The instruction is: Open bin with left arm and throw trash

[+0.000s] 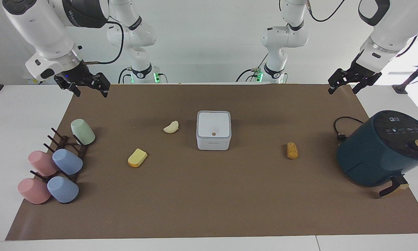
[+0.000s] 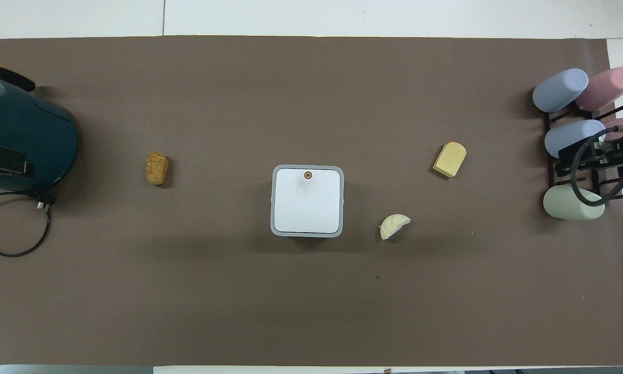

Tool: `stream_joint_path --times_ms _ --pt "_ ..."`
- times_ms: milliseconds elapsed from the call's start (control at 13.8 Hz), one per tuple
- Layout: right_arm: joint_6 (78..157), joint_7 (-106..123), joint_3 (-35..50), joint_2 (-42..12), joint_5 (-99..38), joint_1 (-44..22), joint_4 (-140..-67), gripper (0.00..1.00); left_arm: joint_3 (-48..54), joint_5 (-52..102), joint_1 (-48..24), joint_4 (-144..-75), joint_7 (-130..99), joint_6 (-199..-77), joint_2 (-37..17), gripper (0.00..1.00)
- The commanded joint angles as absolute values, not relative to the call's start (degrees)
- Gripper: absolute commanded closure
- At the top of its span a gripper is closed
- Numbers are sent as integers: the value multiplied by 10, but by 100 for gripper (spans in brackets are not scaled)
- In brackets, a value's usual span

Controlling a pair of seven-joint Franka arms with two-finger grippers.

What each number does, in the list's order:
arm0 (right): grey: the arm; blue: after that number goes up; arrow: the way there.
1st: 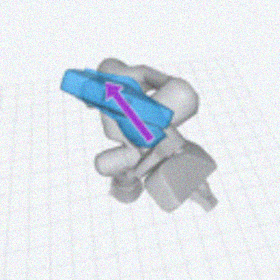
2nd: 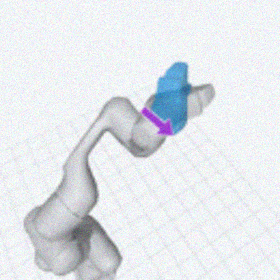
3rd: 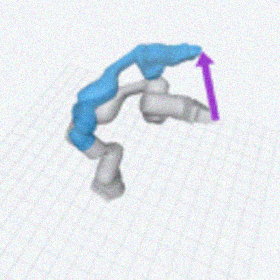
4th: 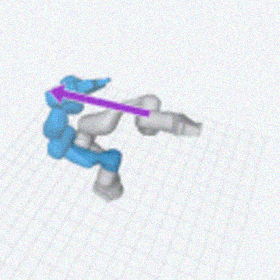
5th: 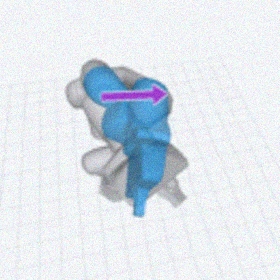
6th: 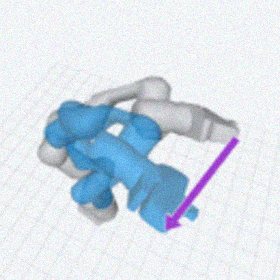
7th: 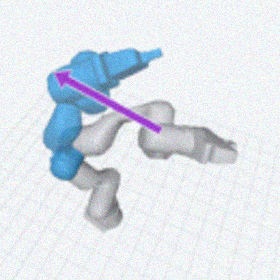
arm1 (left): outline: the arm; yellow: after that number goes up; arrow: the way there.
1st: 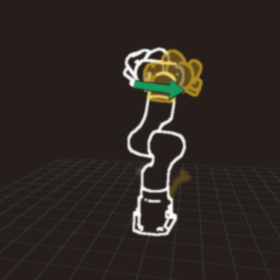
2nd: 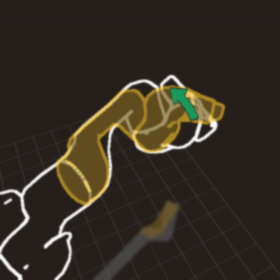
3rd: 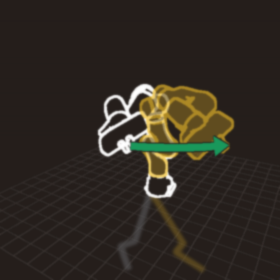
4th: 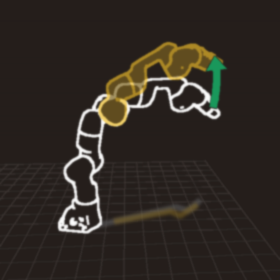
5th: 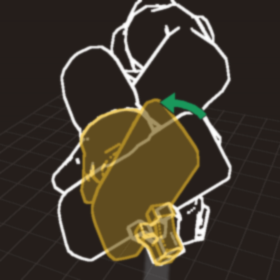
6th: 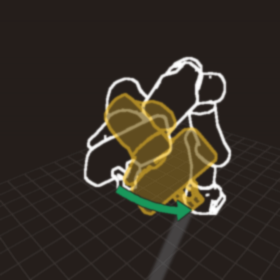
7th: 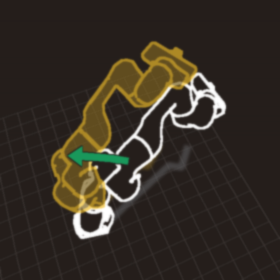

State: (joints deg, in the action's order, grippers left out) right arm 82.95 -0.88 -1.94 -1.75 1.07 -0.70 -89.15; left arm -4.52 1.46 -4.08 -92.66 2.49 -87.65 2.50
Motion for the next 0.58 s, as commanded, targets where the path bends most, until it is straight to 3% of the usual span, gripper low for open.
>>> stream_joint_path --times_ms 0,73,145,291,436,508 --pt "887 -6 -17 10 9 -38 -952 0 -44 10 -51 -944 -13 -878 43 0" --pt "924 -6 -17 24 8 -53 -986 0 -38 10 -67 -947 -31 -887 43 0" --pt "974 -13 -15 45 2 -73 -1038 0 -36 11 -95 -950 -48 -911 43 16" --pt "1047 -72 -15 73 -40 -115 -1121 0 -34 11 -153 -967 -86 -954 43 66" --pt "1070 -118 -15 62 -59 -133 -1146 0 -34 11 -212 -994 -121 -1006 47 98" --pt "1082 -141 -15 55 -81 -134 -1162 0 -33 11 -242 -1005 -159 -1034 45 100"
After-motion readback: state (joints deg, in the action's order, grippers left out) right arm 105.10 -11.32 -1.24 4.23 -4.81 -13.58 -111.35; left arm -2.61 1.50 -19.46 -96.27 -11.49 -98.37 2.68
